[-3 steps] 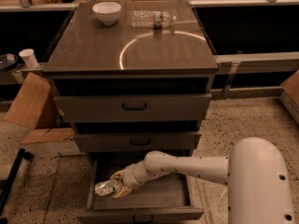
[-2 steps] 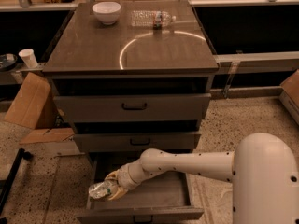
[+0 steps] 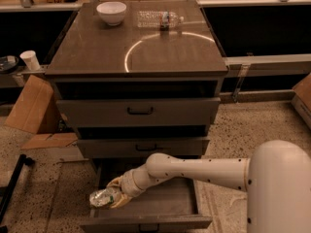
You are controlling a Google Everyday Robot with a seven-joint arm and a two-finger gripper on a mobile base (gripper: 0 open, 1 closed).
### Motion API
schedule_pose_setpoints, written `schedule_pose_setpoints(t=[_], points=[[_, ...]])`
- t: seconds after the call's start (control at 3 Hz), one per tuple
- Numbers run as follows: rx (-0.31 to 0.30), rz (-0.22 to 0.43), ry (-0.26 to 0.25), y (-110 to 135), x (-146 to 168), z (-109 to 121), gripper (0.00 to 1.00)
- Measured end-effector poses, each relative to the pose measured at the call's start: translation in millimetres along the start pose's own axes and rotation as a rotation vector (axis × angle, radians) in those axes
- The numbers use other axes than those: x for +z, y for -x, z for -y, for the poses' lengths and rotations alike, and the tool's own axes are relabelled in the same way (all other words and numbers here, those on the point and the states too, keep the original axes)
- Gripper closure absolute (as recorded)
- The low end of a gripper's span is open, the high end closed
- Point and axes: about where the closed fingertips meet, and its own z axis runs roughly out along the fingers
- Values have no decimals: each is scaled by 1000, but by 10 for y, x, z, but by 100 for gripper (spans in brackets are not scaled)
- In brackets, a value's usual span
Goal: Pick 7up can from bottom drawer and place on counter
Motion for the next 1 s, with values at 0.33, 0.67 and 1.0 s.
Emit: schedule_pose_setpoints(t=[0.33,0.67,1.0], points=[[-28,37,-27,436,-281,105,100],[-87,71,-88,958,-687,148,100],[-161,90,-149,1474,-1099,150,100]])
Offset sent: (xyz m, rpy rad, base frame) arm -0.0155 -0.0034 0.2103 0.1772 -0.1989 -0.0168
